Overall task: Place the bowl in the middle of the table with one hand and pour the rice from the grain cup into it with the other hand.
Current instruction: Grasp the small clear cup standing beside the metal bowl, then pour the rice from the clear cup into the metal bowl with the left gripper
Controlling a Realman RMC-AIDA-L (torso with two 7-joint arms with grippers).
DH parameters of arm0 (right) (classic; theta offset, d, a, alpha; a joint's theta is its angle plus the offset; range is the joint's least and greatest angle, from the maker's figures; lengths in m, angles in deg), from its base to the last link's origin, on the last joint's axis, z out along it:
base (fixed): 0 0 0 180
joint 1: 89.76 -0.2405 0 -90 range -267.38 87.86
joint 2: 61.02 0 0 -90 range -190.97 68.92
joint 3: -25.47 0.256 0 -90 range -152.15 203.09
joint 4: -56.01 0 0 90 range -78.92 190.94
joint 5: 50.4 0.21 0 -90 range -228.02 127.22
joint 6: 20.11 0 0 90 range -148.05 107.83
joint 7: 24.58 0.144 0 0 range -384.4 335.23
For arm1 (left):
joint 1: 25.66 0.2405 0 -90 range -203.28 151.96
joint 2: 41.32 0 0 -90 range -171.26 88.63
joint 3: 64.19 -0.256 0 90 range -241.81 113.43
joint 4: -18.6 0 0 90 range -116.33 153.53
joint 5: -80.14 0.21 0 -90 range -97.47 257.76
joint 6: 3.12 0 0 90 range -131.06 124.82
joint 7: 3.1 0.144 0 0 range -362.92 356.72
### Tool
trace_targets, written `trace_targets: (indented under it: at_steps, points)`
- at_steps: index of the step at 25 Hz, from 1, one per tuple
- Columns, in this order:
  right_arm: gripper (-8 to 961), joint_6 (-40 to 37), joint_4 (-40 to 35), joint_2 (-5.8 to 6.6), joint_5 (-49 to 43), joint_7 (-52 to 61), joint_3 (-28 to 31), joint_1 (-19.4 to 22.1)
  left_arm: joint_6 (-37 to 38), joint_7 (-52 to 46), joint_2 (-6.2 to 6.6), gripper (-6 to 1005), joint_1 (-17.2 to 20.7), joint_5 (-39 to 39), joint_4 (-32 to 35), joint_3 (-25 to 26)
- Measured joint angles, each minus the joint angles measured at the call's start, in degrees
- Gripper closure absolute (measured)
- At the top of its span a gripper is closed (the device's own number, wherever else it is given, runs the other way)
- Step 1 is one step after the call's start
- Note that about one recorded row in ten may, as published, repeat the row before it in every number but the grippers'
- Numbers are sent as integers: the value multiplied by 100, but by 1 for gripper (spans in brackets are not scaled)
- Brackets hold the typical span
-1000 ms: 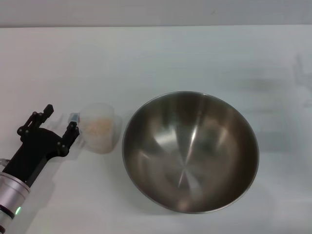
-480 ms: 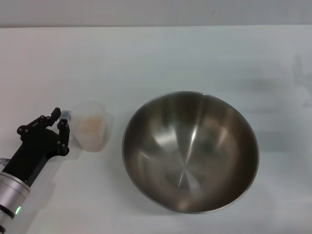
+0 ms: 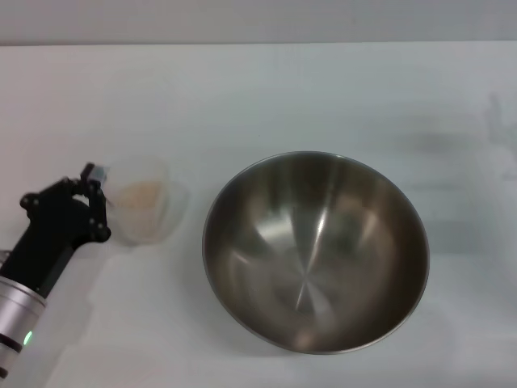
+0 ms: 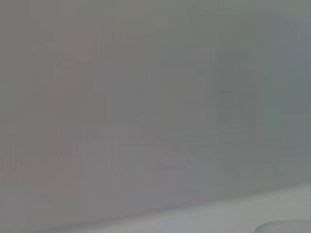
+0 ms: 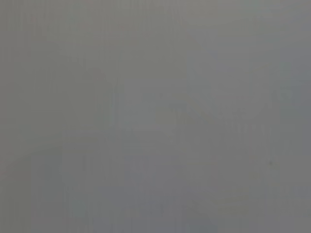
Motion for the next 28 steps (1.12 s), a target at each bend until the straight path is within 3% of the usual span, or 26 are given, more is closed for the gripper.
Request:
trace_targets:
  at_steps: [4, 9, 20, 28]
  points:
    - [480, -16, 0, 0, 0, -21, 41, 2, 657, 655, -10, 968, -56, 6, -75, 46]
    - [480, -39, 0, 16, -1, -134, 96, -20, 1256, 2597, -12, 970, -166, 60, -322, -178]
    - [480, 1, 14, 74, -7, -292, 150, -139, 1432, 6780, -19, 970, -713, 84, -611, -1519]
    - [480, 164, 26, 100, -45, -396, 150, -205, 1374, 9104, -20, 970, -921, 661, -655, -1629]
